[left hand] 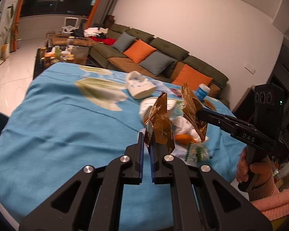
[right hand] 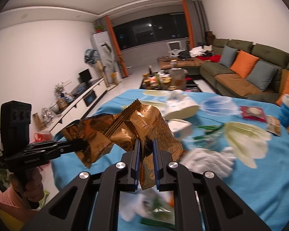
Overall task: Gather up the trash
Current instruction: 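Carry both gold wrappers to the teal bin and open both tools inside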
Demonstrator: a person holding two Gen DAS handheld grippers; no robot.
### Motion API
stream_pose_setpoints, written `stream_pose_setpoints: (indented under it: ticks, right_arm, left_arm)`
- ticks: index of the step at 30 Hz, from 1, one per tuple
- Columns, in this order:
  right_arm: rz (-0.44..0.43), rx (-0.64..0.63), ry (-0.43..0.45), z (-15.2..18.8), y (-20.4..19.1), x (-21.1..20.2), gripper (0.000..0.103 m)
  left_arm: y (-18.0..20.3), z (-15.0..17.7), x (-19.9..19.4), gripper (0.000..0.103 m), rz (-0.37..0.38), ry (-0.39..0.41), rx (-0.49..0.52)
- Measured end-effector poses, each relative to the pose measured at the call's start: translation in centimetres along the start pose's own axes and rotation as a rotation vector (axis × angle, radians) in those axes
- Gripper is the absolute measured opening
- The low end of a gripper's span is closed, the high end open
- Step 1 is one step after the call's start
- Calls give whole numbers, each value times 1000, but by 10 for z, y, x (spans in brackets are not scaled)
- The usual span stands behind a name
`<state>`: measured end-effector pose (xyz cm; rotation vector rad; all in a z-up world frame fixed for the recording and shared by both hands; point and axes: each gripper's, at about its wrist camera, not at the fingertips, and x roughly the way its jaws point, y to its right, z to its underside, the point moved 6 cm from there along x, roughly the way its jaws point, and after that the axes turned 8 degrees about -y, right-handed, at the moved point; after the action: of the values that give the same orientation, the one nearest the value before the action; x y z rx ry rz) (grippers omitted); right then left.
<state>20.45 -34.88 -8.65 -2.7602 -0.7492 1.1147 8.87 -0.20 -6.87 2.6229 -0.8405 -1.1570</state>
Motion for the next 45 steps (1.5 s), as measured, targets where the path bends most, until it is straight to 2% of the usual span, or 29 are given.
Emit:
stream_pose_setpoints:
  ticks: [12,35,45]
  right_arm:
    - [-127,-94,-39,-15,-64,37,11]
    - [-302,-265,-108,-43,-165,102,11]
    - [-386,-323,-164,-54,-210,136,11]
  left_arm:
    - [-51,4,-44,6,-121,66,-91]
    - [-154,29,-132,6,-342,174,-286]
    - [-195,38,-165,6,-442,217,-377]
